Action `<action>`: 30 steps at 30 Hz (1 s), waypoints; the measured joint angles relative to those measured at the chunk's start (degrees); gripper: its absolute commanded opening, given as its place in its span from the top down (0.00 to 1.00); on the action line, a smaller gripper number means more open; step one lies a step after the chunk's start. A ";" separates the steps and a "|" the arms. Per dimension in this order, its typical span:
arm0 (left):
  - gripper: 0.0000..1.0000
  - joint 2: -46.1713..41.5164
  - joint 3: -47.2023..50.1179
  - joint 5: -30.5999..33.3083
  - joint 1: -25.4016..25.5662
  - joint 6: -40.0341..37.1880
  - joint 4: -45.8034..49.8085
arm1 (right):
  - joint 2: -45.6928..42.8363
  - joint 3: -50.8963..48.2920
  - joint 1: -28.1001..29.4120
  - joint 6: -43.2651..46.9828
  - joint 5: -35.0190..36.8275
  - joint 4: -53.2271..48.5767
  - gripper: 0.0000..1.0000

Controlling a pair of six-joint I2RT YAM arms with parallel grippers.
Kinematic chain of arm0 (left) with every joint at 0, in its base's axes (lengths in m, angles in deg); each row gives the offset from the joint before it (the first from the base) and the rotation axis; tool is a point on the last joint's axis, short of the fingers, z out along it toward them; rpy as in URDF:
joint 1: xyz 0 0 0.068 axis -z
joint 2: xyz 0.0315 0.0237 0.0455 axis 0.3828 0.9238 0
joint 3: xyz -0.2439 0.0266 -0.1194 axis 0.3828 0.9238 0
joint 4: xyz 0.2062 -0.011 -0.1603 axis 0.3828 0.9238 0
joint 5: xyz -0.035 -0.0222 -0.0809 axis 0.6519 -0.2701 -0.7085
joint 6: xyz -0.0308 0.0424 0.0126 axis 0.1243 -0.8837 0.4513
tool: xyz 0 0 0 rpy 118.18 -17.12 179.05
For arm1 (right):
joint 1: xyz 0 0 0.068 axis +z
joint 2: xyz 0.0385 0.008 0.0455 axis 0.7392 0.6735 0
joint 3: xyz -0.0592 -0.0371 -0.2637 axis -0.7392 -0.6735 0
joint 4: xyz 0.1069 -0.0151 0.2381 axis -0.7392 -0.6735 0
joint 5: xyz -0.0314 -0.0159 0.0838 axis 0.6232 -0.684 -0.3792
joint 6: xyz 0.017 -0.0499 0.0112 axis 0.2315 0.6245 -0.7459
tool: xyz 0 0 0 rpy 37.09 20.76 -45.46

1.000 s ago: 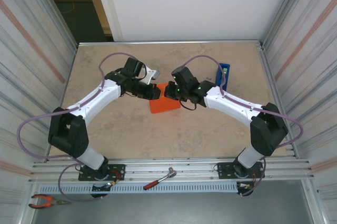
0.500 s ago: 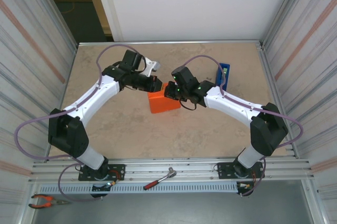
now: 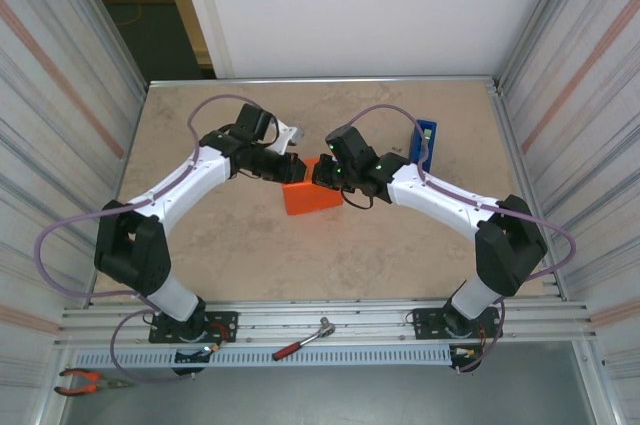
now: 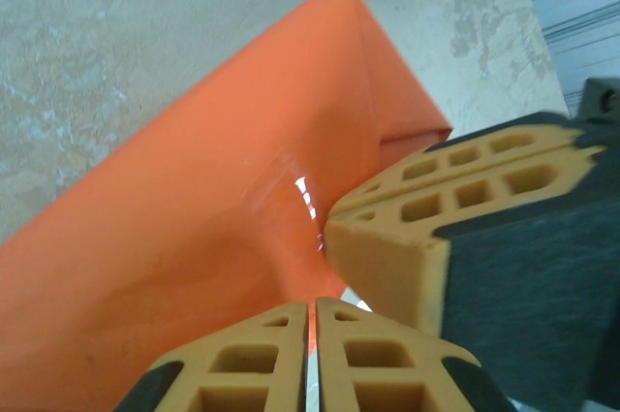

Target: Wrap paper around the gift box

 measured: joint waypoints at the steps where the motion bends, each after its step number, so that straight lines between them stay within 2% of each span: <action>1: 0.88 0.07 0.42 -0.02 0.00 -0.02 -0.07 | 0.00 0.00 0.00 0.00 -0.02 0.00 1.00; 10: 0.89 -0.35 1.68 -0.22 -0.28 -0.02 -1.70 | 0.00 0.26 0.00 0.00 -0.02 -0.35 1.00; 17: 1.00 -0.70 2.27 -0.22 -0.26 -0.22 -1.95 | 0.13 1.62 0.24 0.09 -0.11 -2.67 0.88; 30: 1.00 -1.03 2.86 -1.05 -0.28 -0.22 -2.03 | 0.50 3.28 0.15 0.66 -1.68 -5.20 0.83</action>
